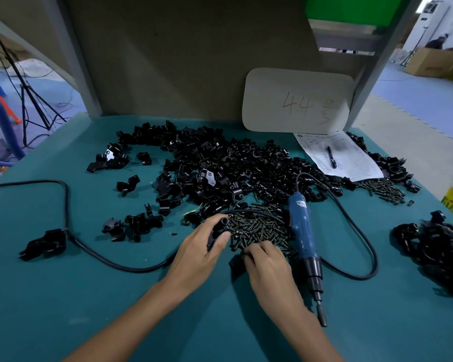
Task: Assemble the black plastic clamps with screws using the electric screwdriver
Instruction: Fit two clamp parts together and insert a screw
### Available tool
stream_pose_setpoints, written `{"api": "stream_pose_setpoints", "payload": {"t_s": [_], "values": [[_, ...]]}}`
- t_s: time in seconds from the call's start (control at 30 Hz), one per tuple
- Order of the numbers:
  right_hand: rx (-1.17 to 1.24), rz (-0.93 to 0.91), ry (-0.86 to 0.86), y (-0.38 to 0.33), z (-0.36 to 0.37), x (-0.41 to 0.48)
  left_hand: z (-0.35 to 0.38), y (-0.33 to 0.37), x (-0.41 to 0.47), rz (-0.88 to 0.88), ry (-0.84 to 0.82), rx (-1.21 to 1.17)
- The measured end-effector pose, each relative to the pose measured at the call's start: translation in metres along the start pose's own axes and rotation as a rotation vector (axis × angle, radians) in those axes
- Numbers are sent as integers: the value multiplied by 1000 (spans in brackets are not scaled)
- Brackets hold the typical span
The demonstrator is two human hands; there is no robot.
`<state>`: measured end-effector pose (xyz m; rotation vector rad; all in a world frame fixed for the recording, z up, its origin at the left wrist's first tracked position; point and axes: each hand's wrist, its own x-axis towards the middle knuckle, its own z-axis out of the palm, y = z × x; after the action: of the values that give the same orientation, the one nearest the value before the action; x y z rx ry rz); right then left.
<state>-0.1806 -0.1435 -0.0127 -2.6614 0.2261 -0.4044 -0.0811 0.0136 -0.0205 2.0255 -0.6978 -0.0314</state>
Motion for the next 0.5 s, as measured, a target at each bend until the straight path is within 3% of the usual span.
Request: {"api": "stream_pose_setpoints", "payload": {"t_s": [0.17, 0.4, 0.5], "values": [[15, -139, -36, -12, 6, -11, -1, -1, 0, 1, 3, 5], [-58, -169, 36, -13, 14, -19, -1, 0, -1, 19, -16, 32], [135, -46, 52, -11, 12, -13, -1, 0, -1, 13, -20, 42]]}}
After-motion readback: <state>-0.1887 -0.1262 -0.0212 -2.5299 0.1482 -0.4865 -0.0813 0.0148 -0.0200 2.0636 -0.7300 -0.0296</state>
